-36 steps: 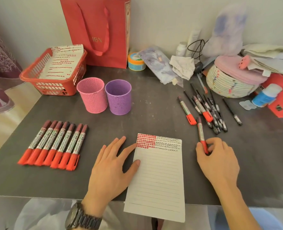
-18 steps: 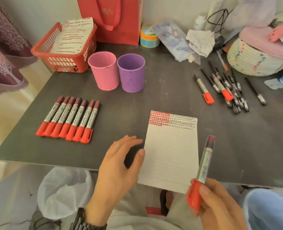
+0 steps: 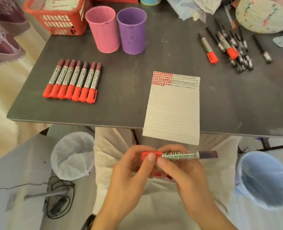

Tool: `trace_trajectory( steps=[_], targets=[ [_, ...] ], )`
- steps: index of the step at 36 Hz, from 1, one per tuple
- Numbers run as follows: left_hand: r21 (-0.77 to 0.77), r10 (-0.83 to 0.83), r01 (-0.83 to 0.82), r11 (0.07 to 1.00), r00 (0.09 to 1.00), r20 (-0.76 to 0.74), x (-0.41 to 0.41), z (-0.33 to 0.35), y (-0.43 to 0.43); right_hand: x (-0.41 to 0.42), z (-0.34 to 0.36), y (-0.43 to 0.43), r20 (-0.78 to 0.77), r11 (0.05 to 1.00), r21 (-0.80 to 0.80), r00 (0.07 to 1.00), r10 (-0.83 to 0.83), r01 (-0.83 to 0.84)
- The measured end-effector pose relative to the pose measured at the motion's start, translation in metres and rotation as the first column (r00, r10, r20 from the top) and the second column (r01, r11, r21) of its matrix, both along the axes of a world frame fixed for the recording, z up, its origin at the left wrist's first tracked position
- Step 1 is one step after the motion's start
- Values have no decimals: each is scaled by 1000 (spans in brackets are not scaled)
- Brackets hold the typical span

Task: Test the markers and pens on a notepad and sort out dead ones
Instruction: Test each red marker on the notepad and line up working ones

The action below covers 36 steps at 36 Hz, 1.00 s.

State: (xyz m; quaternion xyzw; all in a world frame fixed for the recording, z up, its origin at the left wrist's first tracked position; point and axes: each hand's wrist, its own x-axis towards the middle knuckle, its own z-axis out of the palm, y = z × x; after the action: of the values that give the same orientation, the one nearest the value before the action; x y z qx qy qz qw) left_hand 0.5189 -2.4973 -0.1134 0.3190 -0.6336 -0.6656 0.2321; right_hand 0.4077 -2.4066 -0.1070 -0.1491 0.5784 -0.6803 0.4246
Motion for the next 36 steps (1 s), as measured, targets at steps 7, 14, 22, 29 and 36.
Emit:
trace_trajectory(
  steps=[7,14,22,29,36],
  targets=[
    [-161,3,13,987,995,97,-13,-3,-9,-19,9,-13,483,948,-138,855,-188,286],
    [-193,-54,72,979,994,98,-14,-7,-3,-33,7,-8,752,875,2,576,-321,484],
    [-175,-122,164,971,965,233,-13,-22,-2,-35,-6,4,732,865,68,564,-382,497],
    [-204,-232,323,924,899,372,-24,-16,-4,-31,-6,0,654,879,-11,669,-354,476],
    [-499,30,283,819,847,531,-53,-10,9,-32,8,-15,642,846,-32,660,-390,532]
  ],
)
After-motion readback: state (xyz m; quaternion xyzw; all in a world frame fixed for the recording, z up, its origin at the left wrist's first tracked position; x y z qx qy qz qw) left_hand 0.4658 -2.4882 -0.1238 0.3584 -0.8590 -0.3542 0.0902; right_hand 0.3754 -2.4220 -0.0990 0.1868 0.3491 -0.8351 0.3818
